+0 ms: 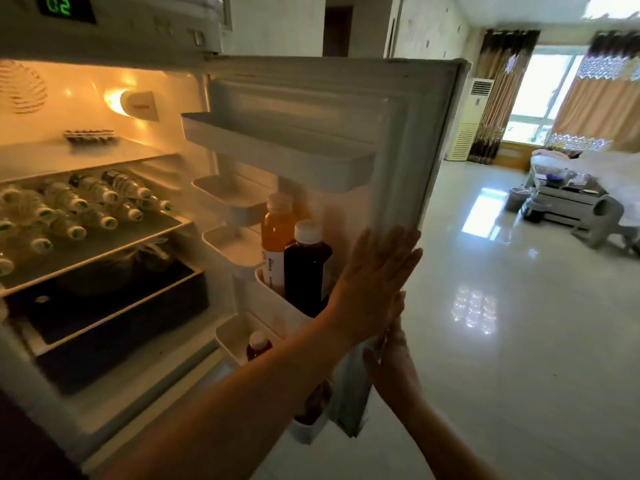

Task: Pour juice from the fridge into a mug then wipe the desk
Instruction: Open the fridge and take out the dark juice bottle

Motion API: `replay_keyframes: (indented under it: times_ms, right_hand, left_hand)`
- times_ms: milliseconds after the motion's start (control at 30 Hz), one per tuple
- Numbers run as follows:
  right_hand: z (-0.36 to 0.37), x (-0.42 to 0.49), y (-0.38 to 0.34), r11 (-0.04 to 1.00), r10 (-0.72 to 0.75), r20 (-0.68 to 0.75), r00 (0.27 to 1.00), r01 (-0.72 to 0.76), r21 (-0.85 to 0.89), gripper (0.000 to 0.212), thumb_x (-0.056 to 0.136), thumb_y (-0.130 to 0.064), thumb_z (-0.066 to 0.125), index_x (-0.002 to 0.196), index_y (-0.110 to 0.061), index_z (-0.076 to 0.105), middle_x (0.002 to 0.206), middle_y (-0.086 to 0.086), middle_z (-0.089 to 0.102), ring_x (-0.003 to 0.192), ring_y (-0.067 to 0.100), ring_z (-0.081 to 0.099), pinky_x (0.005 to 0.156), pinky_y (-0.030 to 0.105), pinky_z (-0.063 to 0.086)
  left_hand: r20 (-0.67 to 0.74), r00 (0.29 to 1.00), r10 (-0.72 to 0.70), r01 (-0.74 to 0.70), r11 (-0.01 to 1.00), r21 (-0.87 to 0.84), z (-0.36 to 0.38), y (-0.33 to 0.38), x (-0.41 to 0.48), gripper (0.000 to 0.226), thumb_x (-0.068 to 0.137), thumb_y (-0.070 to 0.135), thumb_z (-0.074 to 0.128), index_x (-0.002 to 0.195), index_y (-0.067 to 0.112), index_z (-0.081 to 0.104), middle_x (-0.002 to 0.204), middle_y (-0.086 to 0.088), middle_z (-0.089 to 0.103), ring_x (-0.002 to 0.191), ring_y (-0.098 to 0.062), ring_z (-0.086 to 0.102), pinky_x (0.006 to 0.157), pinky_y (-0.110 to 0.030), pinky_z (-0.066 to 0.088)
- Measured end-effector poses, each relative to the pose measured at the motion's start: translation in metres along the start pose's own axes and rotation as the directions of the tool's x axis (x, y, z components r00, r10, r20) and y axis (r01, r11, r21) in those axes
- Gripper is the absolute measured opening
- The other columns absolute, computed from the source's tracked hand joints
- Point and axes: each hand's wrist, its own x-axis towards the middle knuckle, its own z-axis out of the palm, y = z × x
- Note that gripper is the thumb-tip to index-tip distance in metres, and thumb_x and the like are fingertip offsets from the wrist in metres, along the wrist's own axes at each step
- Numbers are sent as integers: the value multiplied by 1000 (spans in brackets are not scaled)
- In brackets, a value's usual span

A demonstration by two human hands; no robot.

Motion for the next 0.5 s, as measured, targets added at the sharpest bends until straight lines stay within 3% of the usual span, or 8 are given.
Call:
replay_keyframes:
  times_ms: [133, 200, 367, 500]
  right_hand:
    - [-10, 27, 7, 999, 36, -44, 998, -37, -26, 78, 82, -28, 56, 146, -29, 12, 149, 2, 34, 131, 23, 41, 100, 44, 46]
    - [-15, 30, 6, 998, 45, -80, 996, -48, -27, 71, 85, -28, 58, 145, -23, 19, 146, 5, 39, 129, 24, 42, 102, 44, 44]
    - [-30, 41, 6, 997, 75, -53, 996, -74, 23, 87, 85, -21, 65, 148, -34, 6, 148, 0, 35, 131, 21, 41, 100, 42, 42]
    - [-36, 60, 5, 991, 115, -46, 992, -112, 68, 85, 85, -22, 66, 146, -43, 9, 146, -1, 39, 129, 24, 43, 98, 45, 44]
  left_hand:
    - [45, 998, 33, -31, 999, -38, 15, -2, 21, 68, 92, 40, 38, 150, 16, 11, 159, -10, 4, 146, -32, 0, 113, -55, -13]
    - [21, 998, 53, -51, 996, -77, 14, -8, 20, 70, 93, 40, 37, 150, 15, 4, 159, -11, 4, 146, -32, -1, 113, -58, -10]
    - [-160, 984, -72, 3, 919, -395, 15, -49, -23, 63, 91, 36, 46, 147, 18, 24, 156, -8, 20, 145, -25, 11, 117, -53, 1]
    - [-44, 985, -169, 137, 906, -399, 37, -88, -62, 64, 91, 34, 45, 148, 18, 24, 157, -8, 16, 146, -27, 11, 114, -59, 13]
